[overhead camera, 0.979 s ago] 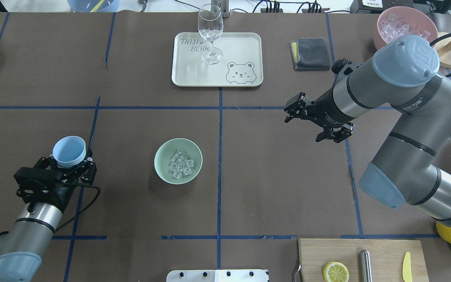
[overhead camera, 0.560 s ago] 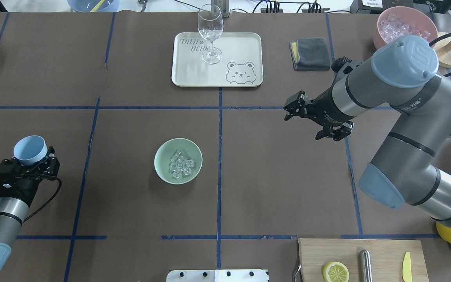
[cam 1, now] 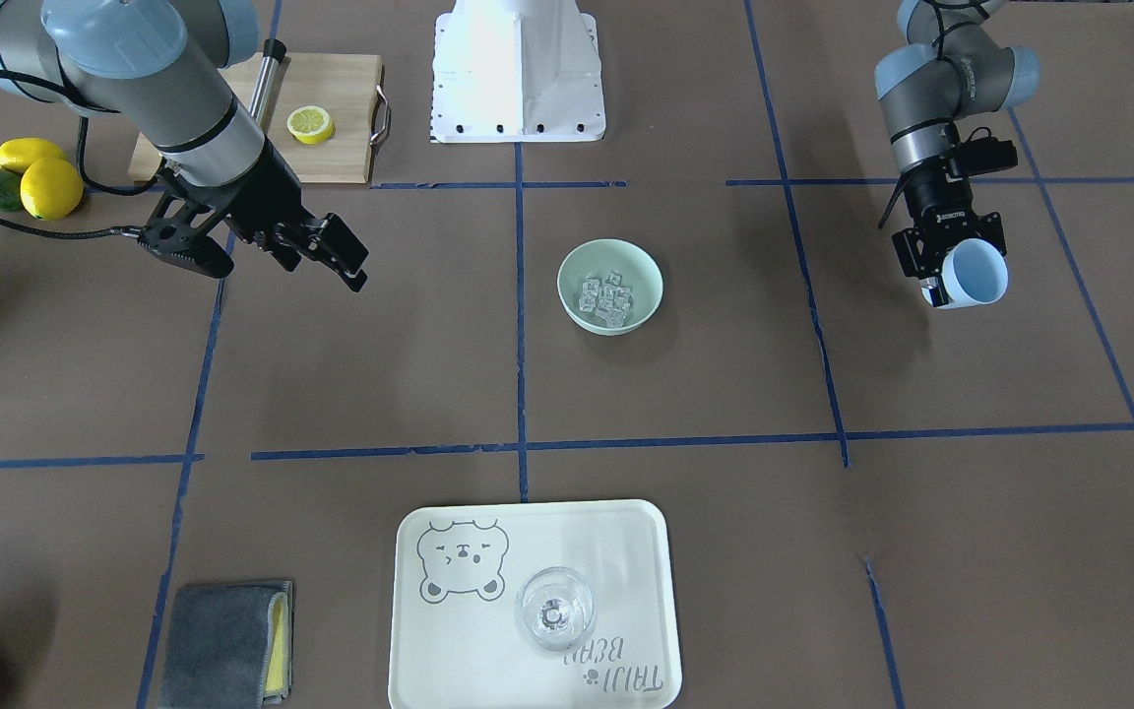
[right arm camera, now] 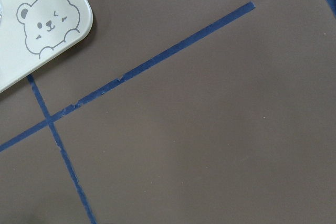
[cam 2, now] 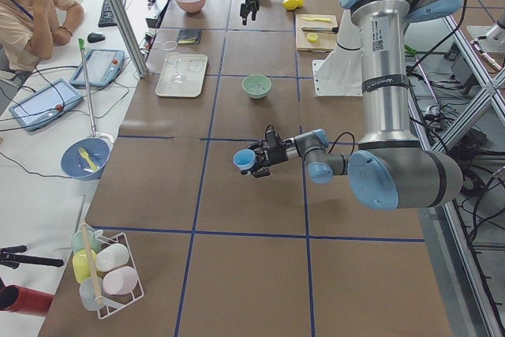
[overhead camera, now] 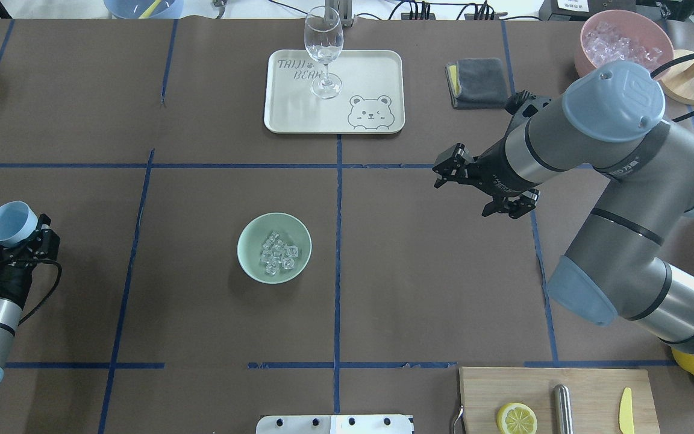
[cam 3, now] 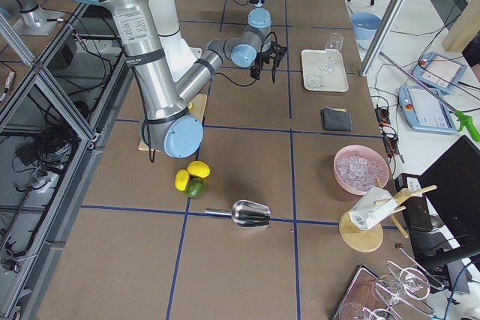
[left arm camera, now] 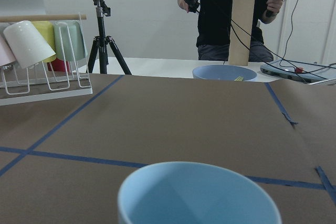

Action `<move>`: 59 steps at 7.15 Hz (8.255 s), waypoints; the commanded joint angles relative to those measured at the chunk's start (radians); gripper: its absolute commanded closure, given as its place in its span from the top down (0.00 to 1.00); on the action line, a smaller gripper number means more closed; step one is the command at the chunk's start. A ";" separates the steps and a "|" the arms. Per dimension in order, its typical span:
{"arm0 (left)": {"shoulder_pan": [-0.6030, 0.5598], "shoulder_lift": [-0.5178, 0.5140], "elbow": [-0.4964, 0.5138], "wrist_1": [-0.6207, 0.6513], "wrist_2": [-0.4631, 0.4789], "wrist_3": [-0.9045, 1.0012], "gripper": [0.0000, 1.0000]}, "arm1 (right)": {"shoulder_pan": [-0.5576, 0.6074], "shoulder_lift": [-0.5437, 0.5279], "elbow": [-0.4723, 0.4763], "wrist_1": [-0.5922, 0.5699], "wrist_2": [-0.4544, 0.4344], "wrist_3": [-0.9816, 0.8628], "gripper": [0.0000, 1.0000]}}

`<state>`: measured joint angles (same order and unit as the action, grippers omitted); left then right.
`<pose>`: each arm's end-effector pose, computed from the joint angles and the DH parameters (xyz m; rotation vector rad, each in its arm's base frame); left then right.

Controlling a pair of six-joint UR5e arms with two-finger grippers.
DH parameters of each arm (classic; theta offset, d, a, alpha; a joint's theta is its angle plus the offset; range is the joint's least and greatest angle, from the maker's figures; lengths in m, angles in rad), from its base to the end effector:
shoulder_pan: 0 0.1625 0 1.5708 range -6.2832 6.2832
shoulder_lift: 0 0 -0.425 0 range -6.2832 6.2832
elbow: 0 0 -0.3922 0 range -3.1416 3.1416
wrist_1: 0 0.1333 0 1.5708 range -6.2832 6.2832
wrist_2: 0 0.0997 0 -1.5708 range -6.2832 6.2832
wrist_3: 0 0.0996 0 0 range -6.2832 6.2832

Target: Pour ice into bowl

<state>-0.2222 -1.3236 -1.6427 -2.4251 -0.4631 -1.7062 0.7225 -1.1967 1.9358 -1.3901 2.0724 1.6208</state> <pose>0.3292 -0.3024 0.6150 1.1063 0.5696 -0.6863 -0.3749 -0.4443 0.2675 -0.1436 -1.0111 0.4746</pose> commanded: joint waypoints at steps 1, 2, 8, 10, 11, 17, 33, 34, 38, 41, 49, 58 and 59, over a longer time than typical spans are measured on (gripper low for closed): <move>-0.005 -0.003 0.063 -0.008 0.046 -0.076 0.00 | -0.014 0.009 -0.003 -0.003 -0.005 -0.001 1.00; -0.005 -0.011 0.067 -0.008 0.047 -0.078 0.00 | -0.024 0.017 -0.003 -0.003 -0.021 0.001 1.00; 0.001 -0.031 0.107 -0.006 0.057 -0.095 0.24 | -0.040 0.023 0.000 -0.003 -0.035 0.001 1.00; 0.000 -0.029 0.107 -0.005 0.058 -0.087 1.00 | -0.040 0.023 0.003 -0.001 -0.034 0.002 1.00; 0.000 -0.028 0.103 -0.005 0.058 -0.076 1.00 | -0.040 0.023 0.003 0.000 -0.034 0.004 1.00; 0.018 0.012 0.043 -0.012 -0.084 0.023 1.00 | -0.040 0.026 0.008 0.003 -0.031 0.011 1.00; -0.039 0.408 -0.083 -0.672 -0.432 0.570 1.00 | -0.156 0.058 0.025 0.020 -0.156 0.011 1.00; -0.139 0.390 -0.083 -0.711 -0.515 0.696 1.00 | -0.210 0.086 0.019 0.023 -0.196 0.008 1.00; -0.639 0.301 -0.069 -0.709 -1.170 1.027 1.00 | -0.287 0.291 -0.194 0.008 -0.296 0.010 1.00; -0.932 0.115 -0.071 -0.324 -1.526 1.228 1.00 | -0.314 0.432 -0.396 0.002 -0.301 -0.067 1.00; -0.951 0.092 -0.077 -0.298 -1.468 1.260 1.00 | -0.345 0.532 -0.557 -0.090 -0.304 -0.186 0.00; -1.115 0.021 -0.103 0.150 -1.836 1.271 1.00 | 0.045 -0.259 -0.015 0.293 0.007 -0.240 0.00; -1.131 -0.026 -0.117 0.257 -1.906 1.292 1.00 | 0.119 -0.359 -0.040 0.356 0.056 -0.365 0.00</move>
<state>-1.3213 -1.3082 -1.7429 -2.2912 -2.2940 -0.4305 0.7445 -1.4050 1.9101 -1.1488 2.0536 1.3656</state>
